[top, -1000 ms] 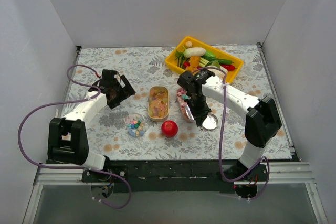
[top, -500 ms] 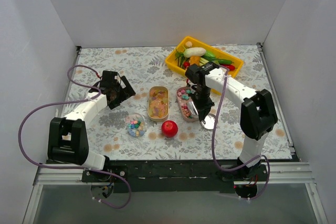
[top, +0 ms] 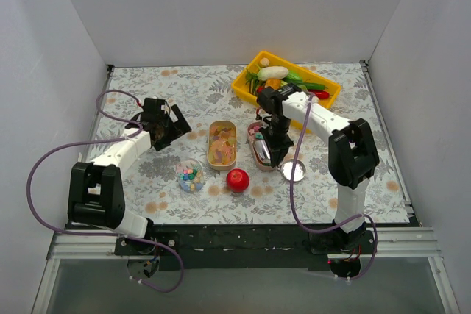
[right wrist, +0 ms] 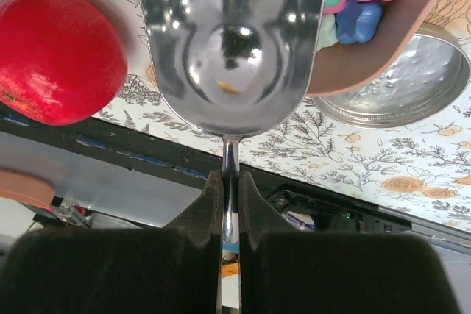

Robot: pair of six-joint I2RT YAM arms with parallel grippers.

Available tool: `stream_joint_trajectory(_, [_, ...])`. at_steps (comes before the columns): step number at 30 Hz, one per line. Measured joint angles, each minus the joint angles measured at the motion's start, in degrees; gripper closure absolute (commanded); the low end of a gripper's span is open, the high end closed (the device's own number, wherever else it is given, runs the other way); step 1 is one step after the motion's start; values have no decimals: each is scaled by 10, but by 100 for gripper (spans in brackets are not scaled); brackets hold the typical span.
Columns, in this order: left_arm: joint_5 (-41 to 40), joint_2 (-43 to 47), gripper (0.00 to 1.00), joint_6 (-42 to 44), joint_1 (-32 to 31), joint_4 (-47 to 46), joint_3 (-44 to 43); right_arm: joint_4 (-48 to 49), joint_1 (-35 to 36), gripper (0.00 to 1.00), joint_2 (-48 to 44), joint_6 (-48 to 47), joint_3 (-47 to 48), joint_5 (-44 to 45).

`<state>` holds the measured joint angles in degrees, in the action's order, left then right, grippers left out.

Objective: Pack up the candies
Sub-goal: Scoop the fake candies from the storage box.

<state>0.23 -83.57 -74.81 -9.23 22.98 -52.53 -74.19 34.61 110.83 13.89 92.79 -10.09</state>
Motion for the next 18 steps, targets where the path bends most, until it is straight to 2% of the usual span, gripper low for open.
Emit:
stream_joint_trajectory(11, [23, -13, 2, 0, -13, -12, -6, 3, -5, 99, -2, 5, -26, -10])
stream_joint_trajectory(18, [23, -13, 2, 0, -14, -12, -6, -3, -17, 99, 22, 7, 20, -28])
